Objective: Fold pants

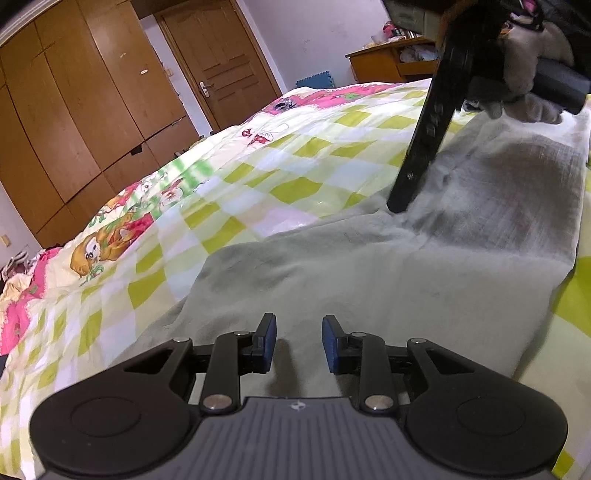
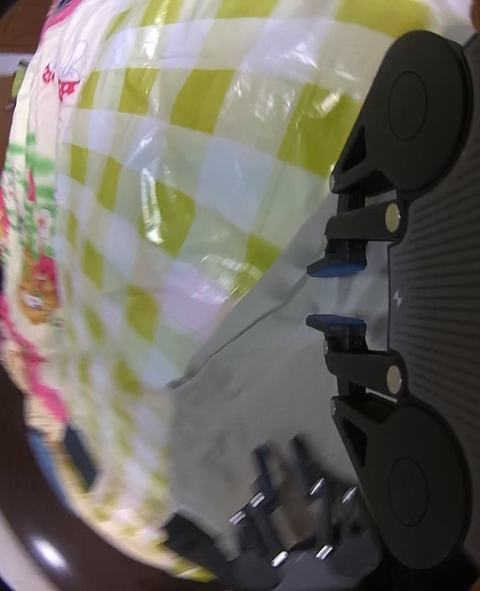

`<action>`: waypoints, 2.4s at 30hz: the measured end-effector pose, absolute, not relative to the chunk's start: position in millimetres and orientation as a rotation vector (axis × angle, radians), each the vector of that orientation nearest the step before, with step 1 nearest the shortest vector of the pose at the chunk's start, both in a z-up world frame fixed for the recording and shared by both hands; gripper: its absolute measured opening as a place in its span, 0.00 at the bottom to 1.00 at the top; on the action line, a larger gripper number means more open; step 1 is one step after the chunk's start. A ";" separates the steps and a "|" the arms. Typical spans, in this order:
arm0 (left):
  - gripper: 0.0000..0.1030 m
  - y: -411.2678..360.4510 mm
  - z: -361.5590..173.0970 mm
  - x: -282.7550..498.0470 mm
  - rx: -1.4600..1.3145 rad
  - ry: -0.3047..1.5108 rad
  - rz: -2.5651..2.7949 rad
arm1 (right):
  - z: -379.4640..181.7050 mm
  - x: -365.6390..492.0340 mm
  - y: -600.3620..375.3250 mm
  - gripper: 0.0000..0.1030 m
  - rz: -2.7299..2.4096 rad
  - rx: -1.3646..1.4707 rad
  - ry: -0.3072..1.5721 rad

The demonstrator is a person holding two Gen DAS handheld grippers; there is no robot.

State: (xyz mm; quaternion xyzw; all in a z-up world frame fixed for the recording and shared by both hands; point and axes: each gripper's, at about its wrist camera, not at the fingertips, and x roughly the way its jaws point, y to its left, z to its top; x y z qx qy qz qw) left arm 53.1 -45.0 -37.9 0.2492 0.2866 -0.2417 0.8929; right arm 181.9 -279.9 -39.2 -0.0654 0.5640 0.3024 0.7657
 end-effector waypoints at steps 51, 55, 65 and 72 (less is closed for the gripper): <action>0.50 -81.6 -30.7 23.0 0.652 0.584 -0.609 | -18.4 60.0 -361.0 0.10 0.205 0.053 1.100; 0.50 -93.7 -28.4 19.7 0.730 0.591 -0.592 | 8.3 33.0 -397.6 0.17 0.095 0.195 0.953; 0.50 -132.2 -14.7 9.0 0.806 0.592 -0.640 | 15.0 -68.8 -499.8 0.28 -0.180 0.637 0.801; 0.50 -147.4 -8.5 5.0 0.843 0.591 -0.643 | -21.4 -80.0 -542.0 0.32 -0.262 0.942 0.616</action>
